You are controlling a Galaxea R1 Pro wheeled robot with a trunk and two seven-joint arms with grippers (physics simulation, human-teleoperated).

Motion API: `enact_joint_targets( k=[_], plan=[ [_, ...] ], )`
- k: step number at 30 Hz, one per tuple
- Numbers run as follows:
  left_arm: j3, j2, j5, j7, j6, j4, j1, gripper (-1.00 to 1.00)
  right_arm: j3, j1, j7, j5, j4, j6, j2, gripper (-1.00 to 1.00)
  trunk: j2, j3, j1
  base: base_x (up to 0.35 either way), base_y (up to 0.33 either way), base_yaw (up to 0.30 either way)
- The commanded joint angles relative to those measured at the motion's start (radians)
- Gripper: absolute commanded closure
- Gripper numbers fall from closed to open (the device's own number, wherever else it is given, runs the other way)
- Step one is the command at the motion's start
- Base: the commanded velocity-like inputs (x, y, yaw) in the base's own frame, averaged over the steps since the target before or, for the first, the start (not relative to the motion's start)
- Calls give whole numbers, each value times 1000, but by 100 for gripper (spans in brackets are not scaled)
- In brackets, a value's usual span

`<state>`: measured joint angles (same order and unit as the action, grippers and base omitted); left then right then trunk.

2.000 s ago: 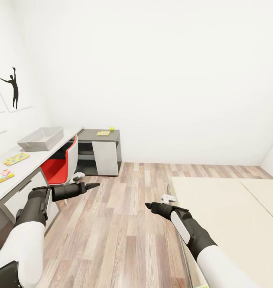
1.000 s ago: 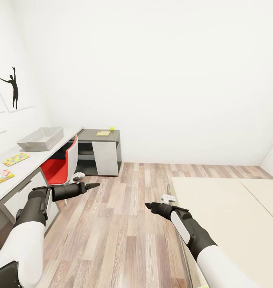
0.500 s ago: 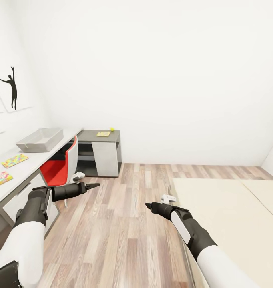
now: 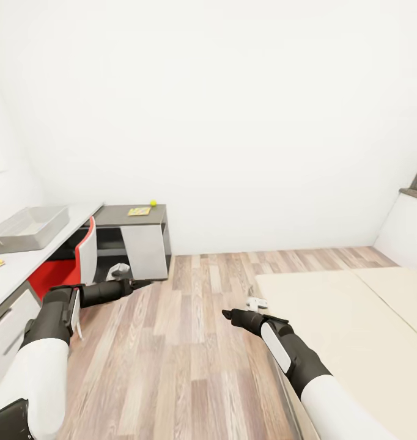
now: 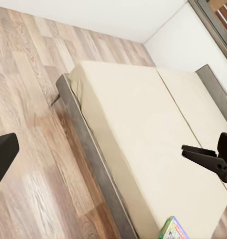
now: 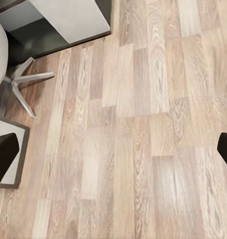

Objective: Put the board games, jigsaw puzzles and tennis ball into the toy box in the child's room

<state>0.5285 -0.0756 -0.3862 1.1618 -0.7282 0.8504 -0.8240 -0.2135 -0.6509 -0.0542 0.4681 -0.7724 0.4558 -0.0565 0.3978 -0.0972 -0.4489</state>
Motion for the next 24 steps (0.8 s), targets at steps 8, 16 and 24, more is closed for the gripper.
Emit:
enact_joint_targets(
  k=[8, 16, 24],
  plan=[
    [4, 0, -9, 12, -7, 1, -1, -100, 0, -1, -1, 1, 0, 4, 0, -100, 2, 1, -1, 176, 248, -277],
    [5, 0, -9, 14, -6, 1, -1, -100, 0, -1, -1, 1, -1, 4, 0, -100, 2, 6, -1, 25, 191, -278],
    [4, 0, -9, 13, -6, 1, -1, -100, 0, -1, -1, 1, -1, 5, 0, -100, 2, 10, -1, 2, 28, -278]
  ],
)
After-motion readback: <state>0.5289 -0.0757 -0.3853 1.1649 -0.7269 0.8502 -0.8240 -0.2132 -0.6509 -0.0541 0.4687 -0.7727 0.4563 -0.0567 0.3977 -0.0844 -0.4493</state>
